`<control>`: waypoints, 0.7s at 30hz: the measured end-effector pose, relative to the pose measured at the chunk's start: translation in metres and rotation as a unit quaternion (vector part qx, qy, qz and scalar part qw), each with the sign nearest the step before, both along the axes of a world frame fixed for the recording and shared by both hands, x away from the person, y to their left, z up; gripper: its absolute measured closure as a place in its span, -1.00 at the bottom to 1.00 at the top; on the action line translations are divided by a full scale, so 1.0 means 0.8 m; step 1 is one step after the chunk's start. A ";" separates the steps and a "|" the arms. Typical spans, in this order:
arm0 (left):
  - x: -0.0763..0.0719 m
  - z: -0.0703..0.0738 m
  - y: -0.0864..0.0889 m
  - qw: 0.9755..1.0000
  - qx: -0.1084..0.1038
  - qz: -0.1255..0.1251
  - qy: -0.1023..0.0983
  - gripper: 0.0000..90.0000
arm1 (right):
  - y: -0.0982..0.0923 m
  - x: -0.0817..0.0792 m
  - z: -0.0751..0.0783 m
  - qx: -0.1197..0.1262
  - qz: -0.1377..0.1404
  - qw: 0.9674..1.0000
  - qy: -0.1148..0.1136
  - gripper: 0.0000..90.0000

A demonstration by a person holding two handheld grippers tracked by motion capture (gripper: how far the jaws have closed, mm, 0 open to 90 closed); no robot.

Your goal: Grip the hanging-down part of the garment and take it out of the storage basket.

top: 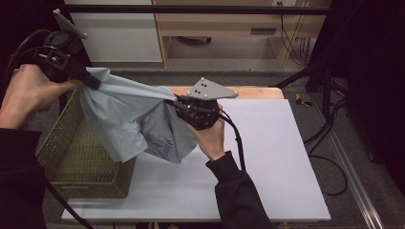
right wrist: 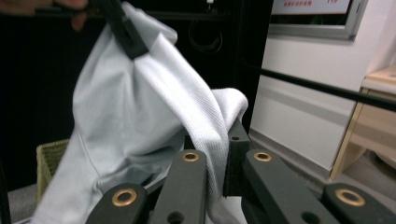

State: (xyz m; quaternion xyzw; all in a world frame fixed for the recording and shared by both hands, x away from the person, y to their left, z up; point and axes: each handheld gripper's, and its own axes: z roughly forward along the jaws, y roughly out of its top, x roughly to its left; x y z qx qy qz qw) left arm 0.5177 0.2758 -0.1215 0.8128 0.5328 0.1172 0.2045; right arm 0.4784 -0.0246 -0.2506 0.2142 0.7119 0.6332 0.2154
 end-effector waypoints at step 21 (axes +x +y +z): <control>0.005 -0.017 -0.012 1.000 0.011 -0.004 0.004 0.88 | 0.011 0.012 -0.139 -0.013 0.026 0.995 0.100 -0.05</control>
